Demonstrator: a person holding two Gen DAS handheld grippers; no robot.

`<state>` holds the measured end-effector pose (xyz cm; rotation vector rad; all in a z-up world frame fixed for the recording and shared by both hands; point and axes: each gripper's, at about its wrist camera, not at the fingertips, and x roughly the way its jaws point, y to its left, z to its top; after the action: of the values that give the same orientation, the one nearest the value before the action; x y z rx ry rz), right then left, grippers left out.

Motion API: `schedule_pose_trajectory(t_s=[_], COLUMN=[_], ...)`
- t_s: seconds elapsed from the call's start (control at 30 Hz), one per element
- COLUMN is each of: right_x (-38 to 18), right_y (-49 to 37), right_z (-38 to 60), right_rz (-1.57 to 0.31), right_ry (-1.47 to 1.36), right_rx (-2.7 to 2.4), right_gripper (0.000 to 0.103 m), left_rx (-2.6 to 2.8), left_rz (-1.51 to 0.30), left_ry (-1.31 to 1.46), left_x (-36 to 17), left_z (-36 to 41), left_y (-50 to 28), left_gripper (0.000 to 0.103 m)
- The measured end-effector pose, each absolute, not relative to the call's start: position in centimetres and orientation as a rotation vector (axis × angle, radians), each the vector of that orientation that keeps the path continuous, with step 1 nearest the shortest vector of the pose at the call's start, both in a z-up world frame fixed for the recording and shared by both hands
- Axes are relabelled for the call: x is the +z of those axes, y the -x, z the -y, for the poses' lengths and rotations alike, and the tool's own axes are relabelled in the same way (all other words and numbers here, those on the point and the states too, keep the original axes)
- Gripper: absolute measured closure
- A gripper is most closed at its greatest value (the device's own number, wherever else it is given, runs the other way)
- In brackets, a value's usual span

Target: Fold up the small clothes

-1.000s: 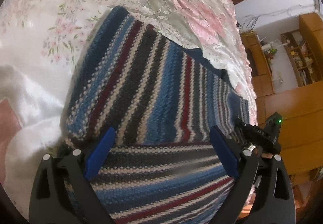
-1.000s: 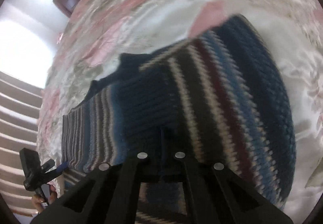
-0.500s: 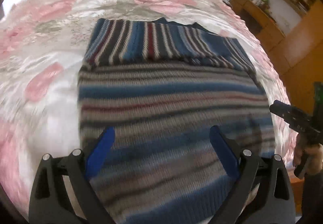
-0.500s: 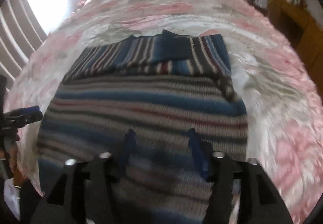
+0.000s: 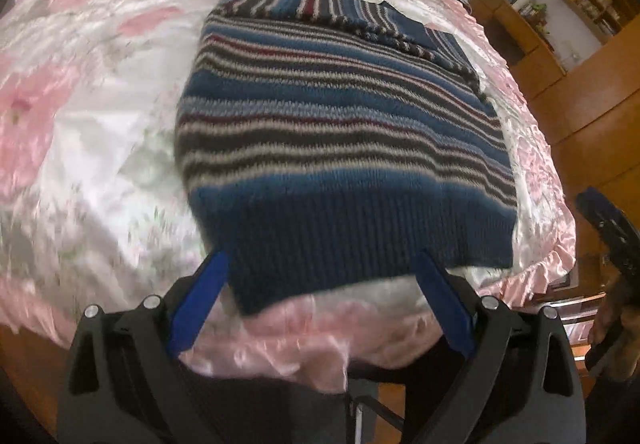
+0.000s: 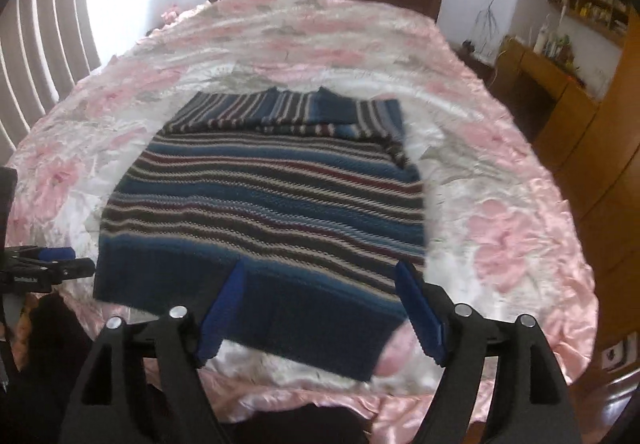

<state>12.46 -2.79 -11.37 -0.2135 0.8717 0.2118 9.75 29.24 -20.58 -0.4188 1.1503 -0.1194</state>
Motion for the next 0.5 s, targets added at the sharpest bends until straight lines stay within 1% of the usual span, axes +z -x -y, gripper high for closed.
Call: schedule_pose_trajectory(t_s=[0.13, 0.23, 0.4, 0.5], right_x=[-10.2, -10.4, -12.5, -13.7], right_y=[-10.2, -9.4, -9.4, -9.0], right_z=[3.9, 5.2, 9.4, 11.3], right_rz=[-0.846, -0.86, -0.945, -0.974], right_ry=[0.205, 0.149, -0.052, -0.095], right_rx=[0.22, 0.243, 0.253, 0.237], right_gripper=[0.022, 0.02, 0.02, 0.02], left_rx=[-0.124, -0.136, -0.16, -0.174], left_rz=[-1.161, -1.189, -1.203, -1.171], left_ry=[0.434, 0.531, 0.731, 0.833], left_x=[-20.4, -21.2, -22.4, -22.5], left_z=[-29.0, -29.6, -31.3, -32.6], left_y=[-8.4, -7.9, -7.3, -7.0], left_gripper=[0.008, 0.008, 0.008, 0.006])
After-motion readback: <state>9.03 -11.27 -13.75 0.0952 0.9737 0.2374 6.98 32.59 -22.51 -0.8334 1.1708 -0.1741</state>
